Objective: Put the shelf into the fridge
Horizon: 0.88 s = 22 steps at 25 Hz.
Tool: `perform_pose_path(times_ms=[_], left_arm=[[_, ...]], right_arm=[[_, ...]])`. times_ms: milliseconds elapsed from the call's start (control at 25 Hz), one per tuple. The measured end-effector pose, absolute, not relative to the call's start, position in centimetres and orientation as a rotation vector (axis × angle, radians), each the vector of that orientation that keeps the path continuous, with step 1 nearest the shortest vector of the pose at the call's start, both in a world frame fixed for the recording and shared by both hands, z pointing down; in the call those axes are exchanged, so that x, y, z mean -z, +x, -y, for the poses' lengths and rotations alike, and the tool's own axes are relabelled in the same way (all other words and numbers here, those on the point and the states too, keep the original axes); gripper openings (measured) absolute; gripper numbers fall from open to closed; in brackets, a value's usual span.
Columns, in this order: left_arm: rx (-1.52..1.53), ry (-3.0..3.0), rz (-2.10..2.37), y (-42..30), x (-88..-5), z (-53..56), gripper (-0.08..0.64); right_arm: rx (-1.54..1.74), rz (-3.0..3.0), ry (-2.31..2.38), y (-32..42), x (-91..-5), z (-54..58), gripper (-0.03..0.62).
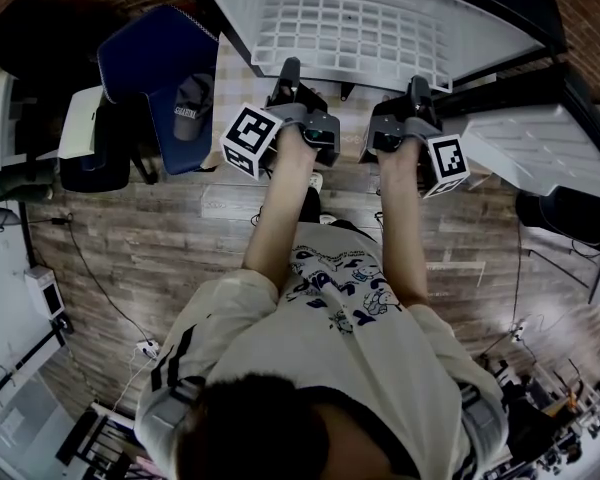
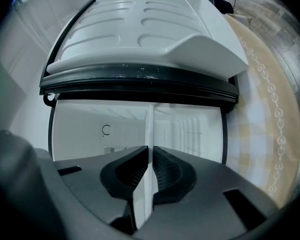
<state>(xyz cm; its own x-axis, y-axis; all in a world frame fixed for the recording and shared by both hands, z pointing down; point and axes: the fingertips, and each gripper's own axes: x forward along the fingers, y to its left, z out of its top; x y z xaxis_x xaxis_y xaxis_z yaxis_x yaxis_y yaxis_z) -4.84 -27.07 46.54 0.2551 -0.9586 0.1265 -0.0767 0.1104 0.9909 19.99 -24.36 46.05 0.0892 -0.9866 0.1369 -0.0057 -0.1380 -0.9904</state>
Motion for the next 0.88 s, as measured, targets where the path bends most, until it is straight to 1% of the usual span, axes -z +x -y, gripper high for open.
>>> perform_pose_path(times_ms=[880], left_arm=[[0.916, 1.279, 1.140, -4.3, -46.5, 30.4, 0.037]], right_arm=[[1.192, -1.072, -1.379, 20.5, -46.0, 27.6, 0.049]])
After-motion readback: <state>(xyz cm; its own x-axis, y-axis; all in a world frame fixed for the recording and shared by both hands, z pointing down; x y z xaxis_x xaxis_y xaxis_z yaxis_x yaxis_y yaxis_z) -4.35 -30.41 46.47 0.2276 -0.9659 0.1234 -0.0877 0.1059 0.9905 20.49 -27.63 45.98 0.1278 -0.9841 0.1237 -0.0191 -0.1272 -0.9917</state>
